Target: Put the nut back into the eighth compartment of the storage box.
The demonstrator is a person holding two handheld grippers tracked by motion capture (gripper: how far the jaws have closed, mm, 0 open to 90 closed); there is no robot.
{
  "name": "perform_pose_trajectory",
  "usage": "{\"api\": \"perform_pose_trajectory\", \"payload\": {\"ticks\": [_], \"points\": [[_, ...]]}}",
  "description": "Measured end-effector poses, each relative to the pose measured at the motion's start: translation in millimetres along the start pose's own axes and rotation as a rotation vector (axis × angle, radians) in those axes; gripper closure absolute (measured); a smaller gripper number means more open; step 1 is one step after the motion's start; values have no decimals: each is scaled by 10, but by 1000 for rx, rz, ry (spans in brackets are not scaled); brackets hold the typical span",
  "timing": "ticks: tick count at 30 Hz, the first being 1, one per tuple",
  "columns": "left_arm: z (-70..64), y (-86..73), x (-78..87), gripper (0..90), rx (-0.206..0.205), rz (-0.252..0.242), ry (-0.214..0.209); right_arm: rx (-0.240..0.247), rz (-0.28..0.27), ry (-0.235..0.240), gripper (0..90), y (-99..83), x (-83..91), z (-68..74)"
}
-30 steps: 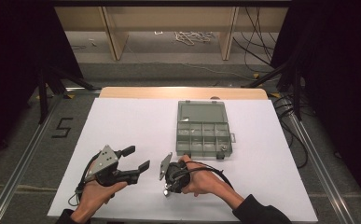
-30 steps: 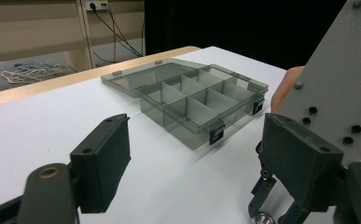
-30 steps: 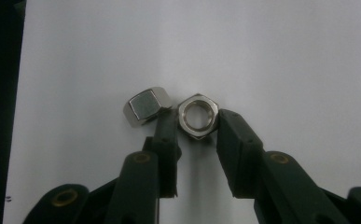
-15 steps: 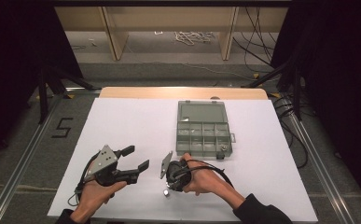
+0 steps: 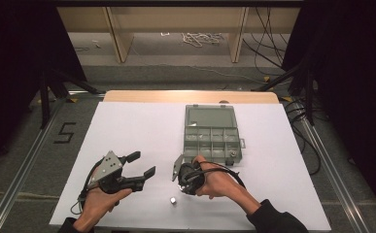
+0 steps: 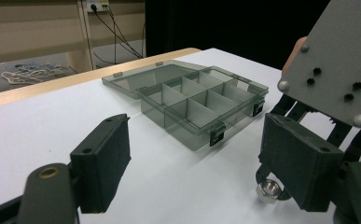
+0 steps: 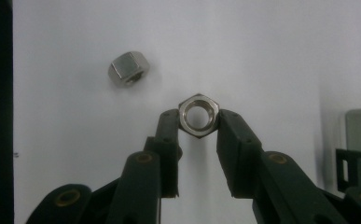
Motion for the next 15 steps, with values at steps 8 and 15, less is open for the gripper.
{"api": "perform_pose_trajectory", "payload": {"ticks": [8,15], "points": [[1,2,2,236,-2,0,-1,-46,12,-9,704,-94,158,-47],[0,2,2,236,-2,0,-1,-72,4,-42,704,-193,292,-133]]}}
Point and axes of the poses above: each handheld gripper's, and its own axes: x roughly backward along the jaws, y roughly out of its top, z roughly to its left, the point moved 4 cm from there along -x, roughly forward along the jaws, and after that the axes turned 12 degrees about x, right-handed, at the moved point
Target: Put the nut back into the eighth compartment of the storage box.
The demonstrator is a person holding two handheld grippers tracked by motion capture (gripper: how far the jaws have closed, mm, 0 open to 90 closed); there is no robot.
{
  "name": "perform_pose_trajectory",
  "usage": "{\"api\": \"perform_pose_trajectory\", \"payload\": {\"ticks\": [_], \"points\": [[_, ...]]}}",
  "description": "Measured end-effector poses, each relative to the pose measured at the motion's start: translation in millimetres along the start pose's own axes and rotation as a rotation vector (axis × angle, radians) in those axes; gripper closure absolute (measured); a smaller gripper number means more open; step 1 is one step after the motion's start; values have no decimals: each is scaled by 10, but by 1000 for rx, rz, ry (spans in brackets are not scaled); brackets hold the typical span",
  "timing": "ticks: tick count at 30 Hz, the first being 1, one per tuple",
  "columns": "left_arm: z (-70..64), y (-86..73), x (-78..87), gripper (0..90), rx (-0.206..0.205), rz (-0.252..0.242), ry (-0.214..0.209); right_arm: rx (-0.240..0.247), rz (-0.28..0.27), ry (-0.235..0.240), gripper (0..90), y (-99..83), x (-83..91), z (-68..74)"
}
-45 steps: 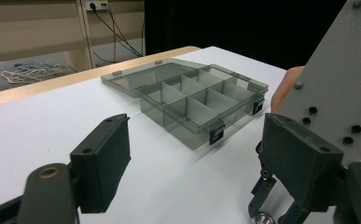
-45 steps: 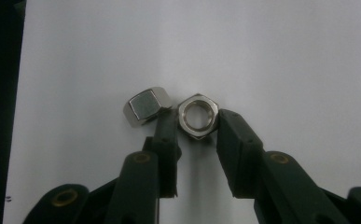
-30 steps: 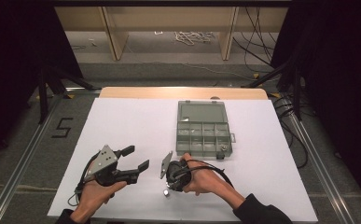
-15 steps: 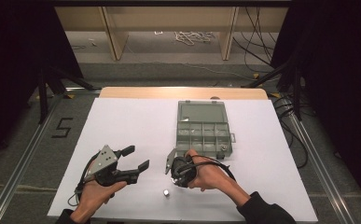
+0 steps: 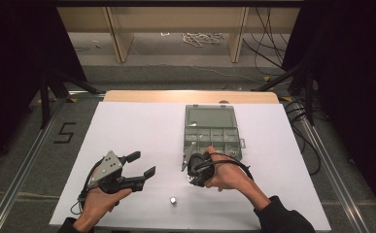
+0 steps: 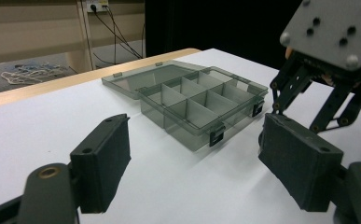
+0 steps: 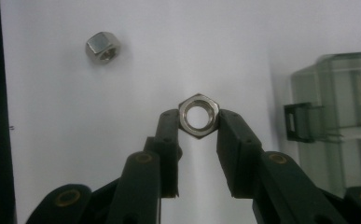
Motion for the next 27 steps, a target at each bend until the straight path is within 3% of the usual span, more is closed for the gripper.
{"api": "perform_pose_trajectory", "payload": {"ticks": [4,7,14,18,27], "points": [[-2,0,2,236,0,0,0,-10,-6,-39,704,-80,111,-94],[-1,0,0,236,1,0,0,-54,-35,-42,704,-142,231,-146],[-1,-3,0,236,-3,5,1,-127,-44,-105,704,-374,497,-317],[-1,-3,0,236,-3,5,1,-186,-46,-159,704,-548,572,-423],[0,-2,0,236,-3,4,1,-301,-6,-205,704,-978,585,-644]]}}
Point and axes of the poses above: each handheld gripper's, and its own axes: x roughly backward along the jaws, y roughly out of its top, z roughly to its left, the point moved 4 cm from there along -x, roughly forward along the jaws, and after that the axes turned 12 degrees about x, right-handed, at the moved point
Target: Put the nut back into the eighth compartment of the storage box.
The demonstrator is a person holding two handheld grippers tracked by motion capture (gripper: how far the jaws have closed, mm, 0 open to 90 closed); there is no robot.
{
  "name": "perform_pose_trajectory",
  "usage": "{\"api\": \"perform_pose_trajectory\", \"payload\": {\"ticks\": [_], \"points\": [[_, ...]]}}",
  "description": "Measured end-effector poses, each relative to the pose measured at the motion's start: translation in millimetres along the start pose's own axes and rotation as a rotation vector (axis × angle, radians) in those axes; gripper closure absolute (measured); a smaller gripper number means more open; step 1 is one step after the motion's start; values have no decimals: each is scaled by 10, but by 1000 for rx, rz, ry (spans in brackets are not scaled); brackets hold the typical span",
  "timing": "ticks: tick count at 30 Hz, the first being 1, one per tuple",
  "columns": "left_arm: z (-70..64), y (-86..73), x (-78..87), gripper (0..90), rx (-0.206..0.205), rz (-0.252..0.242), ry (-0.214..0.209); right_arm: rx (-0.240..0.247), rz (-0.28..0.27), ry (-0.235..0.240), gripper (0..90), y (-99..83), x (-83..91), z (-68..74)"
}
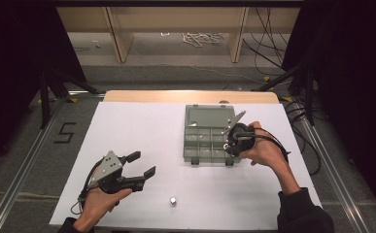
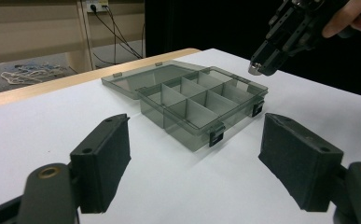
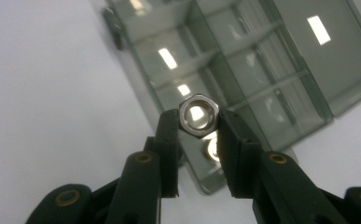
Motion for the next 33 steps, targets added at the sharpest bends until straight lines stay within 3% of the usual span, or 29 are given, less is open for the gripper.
{"api": "perform_pose_trajectory", "payload": {"ticks": [4,9,13,21,33], "points": [[1,-1,-9,236,4,-6,-7,-46,21,-13,704,-132,-72,-97],[-1,-3,-10,236,5,-5,-7,-70,44,-22,704,-217,-142,-158],[0,-1,-8,236,3,-6,-6,-79,70,-19,704,-247,-216,-169],[0,-2,-10,236,1,-4,-7,-69,76,-19,704,-255,-324,-180],[-2,-1,-8,236,2,-4,-8,-97,85,-16,701,-251,-423,-177]]}}
Point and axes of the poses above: each handheld gripper's, and its own axes: x roughly backward along the jaws, y roughly out of its top, z roughly to its left, the point moved 4 cm from there along -x, roughly forward along the jaws, and after that the axes turned 12 degrees about x, right-handed, at the moved point
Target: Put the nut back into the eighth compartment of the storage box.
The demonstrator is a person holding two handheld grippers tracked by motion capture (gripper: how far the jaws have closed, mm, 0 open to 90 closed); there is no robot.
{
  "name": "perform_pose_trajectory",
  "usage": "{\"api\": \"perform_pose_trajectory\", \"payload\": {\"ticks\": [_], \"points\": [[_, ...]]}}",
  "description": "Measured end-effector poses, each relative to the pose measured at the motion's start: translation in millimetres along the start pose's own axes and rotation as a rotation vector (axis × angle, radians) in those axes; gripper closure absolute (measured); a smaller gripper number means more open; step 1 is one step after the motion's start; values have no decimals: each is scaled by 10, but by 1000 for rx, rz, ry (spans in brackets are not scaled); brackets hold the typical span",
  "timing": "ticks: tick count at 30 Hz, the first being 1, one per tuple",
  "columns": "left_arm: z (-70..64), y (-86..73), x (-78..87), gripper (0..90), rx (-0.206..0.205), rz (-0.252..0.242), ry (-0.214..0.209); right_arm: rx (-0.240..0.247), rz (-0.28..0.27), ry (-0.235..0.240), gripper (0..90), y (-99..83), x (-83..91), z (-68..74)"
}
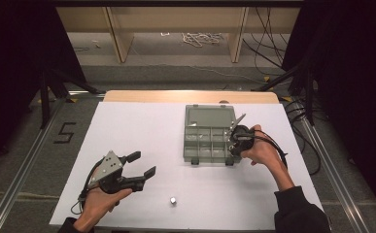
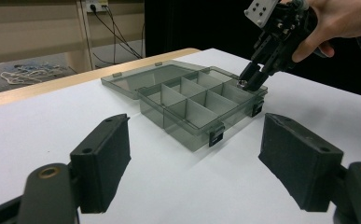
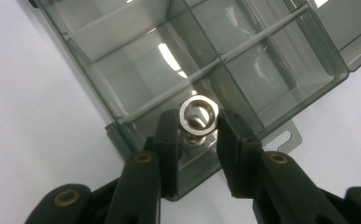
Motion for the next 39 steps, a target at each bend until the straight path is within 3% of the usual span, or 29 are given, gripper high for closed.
{"api": "perform_pose_trajectory", "payload": {"ticks": [4,9,15,21,30,39], "points": [[3,2,7,236,-2,4,7,-20,-19,-29,604,22,42,-11],[3,3,7,236,-2,4,8,-31,-62,-76,444,99,216,10],[0,-1,8,236,15,2,13,-1,-152,-91,333,255,398,145],[7,9,11,236,-5,1,7,24,-190,-60,307,368,450,353],[6,9,14,236,2,-2,12,77,-221,-37,295,449,489,590],[12,12,19,236,2,-4,16,133,-249,21,290,579,462,883]]}}
Point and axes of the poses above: each handheld gripper's, and its own axes: x roughly backward along the jaws, y roughly out of its top, z roughly to its left, the point moved 4 cm from there along -x, roughly forward along the jaws, and after that the axes turned 12 degrees about x, right-handed, at the moved point
